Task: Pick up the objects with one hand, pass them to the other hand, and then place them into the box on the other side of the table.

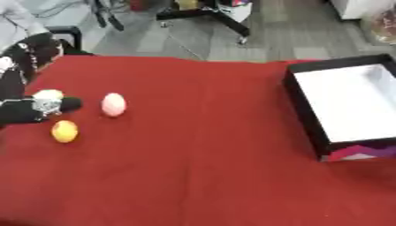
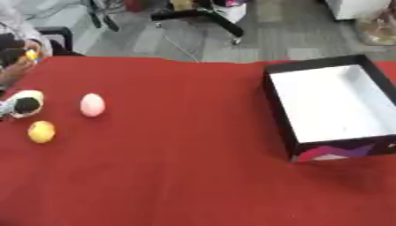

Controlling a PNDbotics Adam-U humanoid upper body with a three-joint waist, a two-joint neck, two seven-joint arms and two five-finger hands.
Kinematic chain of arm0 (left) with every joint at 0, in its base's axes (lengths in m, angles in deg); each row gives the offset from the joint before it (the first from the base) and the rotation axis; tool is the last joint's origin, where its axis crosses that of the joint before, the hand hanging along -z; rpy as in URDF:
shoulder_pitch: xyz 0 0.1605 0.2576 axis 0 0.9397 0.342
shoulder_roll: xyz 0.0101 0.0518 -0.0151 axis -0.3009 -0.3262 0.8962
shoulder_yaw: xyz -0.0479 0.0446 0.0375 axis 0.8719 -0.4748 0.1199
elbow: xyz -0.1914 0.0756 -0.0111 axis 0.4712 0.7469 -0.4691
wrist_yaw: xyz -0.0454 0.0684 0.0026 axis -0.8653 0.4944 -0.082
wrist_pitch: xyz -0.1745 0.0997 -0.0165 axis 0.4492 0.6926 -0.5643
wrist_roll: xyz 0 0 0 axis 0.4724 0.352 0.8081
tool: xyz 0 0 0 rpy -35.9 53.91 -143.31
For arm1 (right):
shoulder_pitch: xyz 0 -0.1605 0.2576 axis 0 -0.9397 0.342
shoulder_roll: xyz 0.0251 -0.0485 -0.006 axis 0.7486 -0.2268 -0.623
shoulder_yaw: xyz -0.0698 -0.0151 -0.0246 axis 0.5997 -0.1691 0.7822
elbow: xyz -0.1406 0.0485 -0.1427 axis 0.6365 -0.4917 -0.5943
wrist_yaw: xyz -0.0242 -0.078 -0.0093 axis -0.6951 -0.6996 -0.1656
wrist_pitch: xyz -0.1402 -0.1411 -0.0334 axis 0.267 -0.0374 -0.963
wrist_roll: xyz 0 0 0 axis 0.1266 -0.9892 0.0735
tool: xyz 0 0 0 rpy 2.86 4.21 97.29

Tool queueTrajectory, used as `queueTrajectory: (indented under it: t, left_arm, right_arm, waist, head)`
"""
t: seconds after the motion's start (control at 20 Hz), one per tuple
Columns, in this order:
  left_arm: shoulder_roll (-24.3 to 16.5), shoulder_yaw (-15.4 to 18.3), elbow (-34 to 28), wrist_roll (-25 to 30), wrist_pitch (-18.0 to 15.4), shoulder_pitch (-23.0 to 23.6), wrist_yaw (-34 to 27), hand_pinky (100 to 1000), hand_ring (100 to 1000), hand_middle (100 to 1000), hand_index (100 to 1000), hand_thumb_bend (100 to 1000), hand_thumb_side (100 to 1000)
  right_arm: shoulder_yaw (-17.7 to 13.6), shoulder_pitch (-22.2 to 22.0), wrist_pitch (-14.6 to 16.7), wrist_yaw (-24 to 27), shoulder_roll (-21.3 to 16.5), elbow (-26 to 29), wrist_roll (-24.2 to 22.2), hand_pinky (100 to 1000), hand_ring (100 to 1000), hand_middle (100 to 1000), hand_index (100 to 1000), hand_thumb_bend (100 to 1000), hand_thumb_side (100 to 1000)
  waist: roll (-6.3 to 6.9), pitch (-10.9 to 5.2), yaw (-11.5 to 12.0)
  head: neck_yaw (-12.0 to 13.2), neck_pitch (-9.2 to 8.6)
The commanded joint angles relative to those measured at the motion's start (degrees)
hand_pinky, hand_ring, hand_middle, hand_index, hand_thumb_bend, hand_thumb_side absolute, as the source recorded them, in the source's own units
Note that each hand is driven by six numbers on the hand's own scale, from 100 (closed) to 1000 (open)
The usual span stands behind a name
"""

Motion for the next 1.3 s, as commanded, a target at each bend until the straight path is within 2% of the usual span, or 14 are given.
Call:
queueTrajectory:
  t: [0.05, 0.3, 0.55, 0.75, 1.1, 1.3]
  left_arm:
    - [-5.11, -0.11, 4.74, 1.5, 0.96, -2.37, 1.45, 982, 892, 833, 919, 914, 294]
    - [-6.91, -1.01, 11.26, 5.43, 1.79, -6.08, 4.56, 982, 898, 839, 926, 918, 290]
    - [-8.04, -1.36, 16.36, 8.63, 2.34, -10.0, 8.63, 978, 905, 844, 923, 915, 256]
    - [-8.37, -1.73, 20.52, 11.37, 2.69, -12.77, 11.83, 991, 922, 852, 921, 910, 190]
    - [-7.9, -2.14, 27.48, 17.78, 3.7, -15.94, 16.24, 986, 928, 851, 913, 895, 110]
    - [-7.43, -1.75, 31.15, 18.69, 5.23, -17.62, 20.65, 974, 930, 850, 903, 879, 100]
  right_arm:
    - [-0.29, 0.69, 0.61, -0.5, -2.51, 1.01, -0.09, 941, 1000, 1000, 967, 570, 399]
    - [-0.3, 0.51, 1.37, -1.08, -3.07, 1.1, 0.02, 941, 1000, 1000, 967, 571, 398]
    - [-0.28, 0.43, 1.85, -1.7, -3.55, 1.11, 0.08, 941, 1000, 1000, 966, 572, 396]
    - [-0.08, 0.67, 2.05, -2.02, -3.76, 1.12, -0.12, 941, 1000, 1000, 966, 571, 397]
    - [0.25, 0.98, 2.23, -2.29, -3.81, 1.04, -0.4, 941, 1000, 1000, 966, 570, 397]
    - [0.41, 1.01, 2.23, -2.44, -3.69, 1.01, -0.59, 941, 1000, 1000, 966, 571, 396]
  waist:
    - [0.23, 0.59, -0.27]
    - [0.3, 1.56, -1.13]
    - [0.75, 2.52, -1.84]
    - [0.97, 3.03, -2.09]
    - [1.24, 3.41, -2.45]
    - [1.46, 3.53, -2.85]
  head:
    - [-0.84, 0.05]
    - [-0.05, -0.34]
    - [3.3, -2.27]
    - [5.6, -3.48]
    - [7.56, -5.6]
    - [7.93, -6.37]
